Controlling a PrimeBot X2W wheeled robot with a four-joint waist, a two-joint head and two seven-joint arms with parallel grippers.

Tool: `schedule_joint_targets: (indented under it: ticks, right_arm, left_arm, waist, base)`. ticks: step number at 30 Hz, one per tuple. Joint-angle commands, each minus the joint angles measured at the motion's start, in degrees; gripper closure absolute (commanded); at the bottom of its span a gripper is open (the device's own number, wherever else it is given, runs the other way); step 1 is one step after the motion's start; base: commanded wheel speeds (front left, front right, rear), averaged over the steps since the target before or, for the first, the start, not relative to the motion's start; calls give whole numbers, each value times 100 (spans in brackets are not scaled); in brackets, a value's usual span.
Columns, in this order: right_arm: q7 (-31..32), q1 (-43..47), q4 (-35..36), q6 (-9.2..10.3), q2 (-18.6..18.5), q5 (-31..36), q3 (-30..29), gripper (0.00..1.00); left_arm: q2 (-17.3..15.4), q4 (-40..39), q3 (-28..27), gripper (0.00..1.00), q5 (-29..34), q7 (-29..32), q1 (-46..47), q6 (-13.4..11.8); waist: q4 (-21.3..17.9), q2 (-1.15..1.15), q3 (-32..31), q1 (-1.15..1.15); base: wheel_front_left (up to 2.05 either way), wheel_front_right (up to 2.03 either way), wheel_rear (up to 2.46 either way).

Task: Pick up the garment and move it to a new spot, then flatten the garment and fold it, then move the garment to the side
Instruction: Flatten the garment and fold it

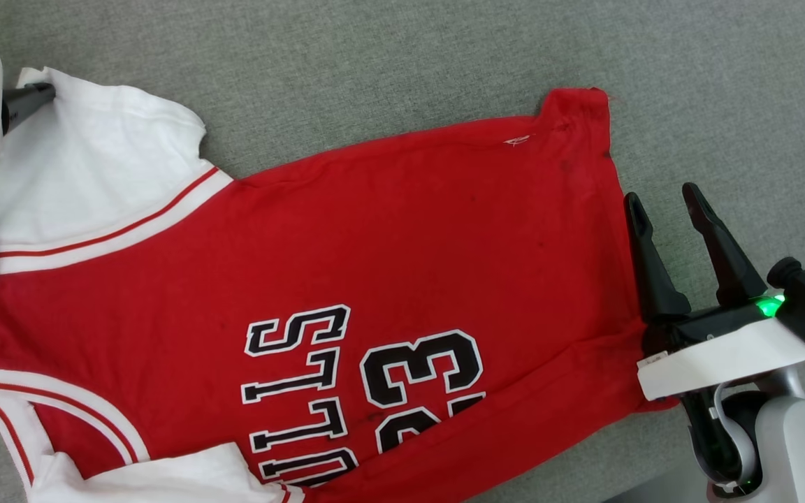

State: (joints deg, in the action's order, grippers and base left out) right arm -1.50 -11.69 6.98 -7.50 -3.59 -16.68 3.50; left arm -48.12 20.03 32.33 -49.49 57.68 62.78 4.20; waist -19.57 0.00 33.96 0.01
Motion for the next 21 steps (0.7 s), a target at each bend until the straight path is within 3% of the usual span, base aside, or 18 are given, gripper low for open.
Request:
schedule_joint_targets:
  ticks: [1,2,3,4,12,21]
  right_arm:
    - [-41,-87,-21,2,16,-25,7,0]
    - [-48,-94,-34,2,18,-23,11,0]
    - [-52,-98,-44,2,18,-13,5,0]
    - [-45,-97,-53,2,10,4,-6,0]
    - [346,-88,-2,2,-264,-32,26,0]
    - [1880,7,286,2,-1110,-431,-47,0]
  left_arm:
    - [2,119,67,0,30,58,-74,-75]
    - [14,155,86,59,10,105,-116,-86]
    - [35,179,105,93,-35,139,-167,-77]
    - [71,181,117,100,-78,156,-215,-57]
    - [269,172,-54,100,-39,-748,-264,51]
    - [520,-241,133,100,-56,-1697,-594,276]
  waist:
    - [-8,0,7,-1]
    - [-9,0,5,-1]
    - [-4,0,-3,-1]
    - [7,0,-22,-1]
    - [248,0,-407,-1]
    - [865,0,-1136,-1]
  base:
    - [0,0,0]
    - [0,0,0]
    - [0,0,0]
    - [0,0,0]
    - [0,0,0]
    - [0,0,0]
